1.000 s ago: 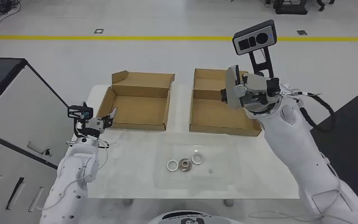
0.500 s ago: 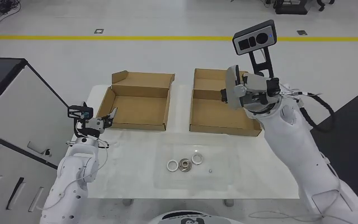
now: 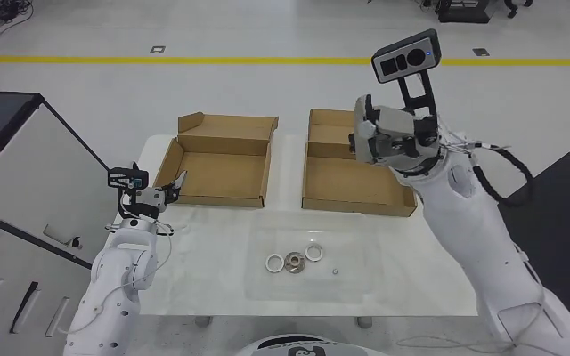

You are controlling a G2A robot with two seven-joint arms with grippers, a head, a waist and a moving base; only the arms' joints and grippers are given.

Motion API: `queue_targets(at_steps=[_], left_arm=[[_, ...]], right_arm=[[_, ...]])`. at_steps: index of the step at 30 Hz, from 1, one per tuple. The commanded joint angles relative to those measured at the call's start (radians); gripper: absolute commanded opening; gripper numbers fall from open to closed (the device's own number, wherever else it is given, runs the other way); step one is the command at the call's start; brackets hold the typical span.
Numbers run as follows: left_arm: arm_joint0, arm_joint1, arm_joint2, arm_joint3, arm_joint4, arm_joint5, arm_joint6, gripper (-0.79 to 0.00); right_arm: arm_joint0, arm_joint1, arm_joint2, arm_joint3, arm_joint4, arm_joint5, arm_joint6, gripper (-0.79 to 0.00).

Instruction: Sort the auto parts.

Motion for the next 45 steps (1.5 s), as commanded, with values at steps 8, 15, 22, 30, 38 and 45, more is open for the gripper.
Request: queue_targets(at_steps=[8,15,22,30,38,45], left_arm=[[0.000,0.000,0.000,0.000,0.000,0.000,0.000,0.000],[0.000,0.000,0.000,0.000,0.000,0.000,0.000,0.000],[0.000,0.000,0.000,0.000,0.000,0.000,0.000,0.000],[0.000,0.000,0.000,0.000,0.000,0.000,0.000,0.000],[0.000,0.000,0.000,0.000,0.000,0.000,0.000,0.000],[0.000,0.000,0.000,0.000,0.000,0.000,0.000,0.000]], right_arm=[[0.018,0.040,0.182,0.089,-0.366,0.211,-0.070,-0.785],[0.028,0.076,0.259,0.122,-0.728,0.365,-0.075,-0.785],[0.036,0.104,0.255,0.118,-1.093,0.431,-0.056,-0.785],[0.075,0.123,0.219,0.155,-1.334,0.401,0.025,-0.785],[0.174,0.134,0.157,0.280,-1.481,0.308,0.168,-0.785],[0.268,0.137,0.080,0.403,-1.595,0.152,0.285,-0.785]])
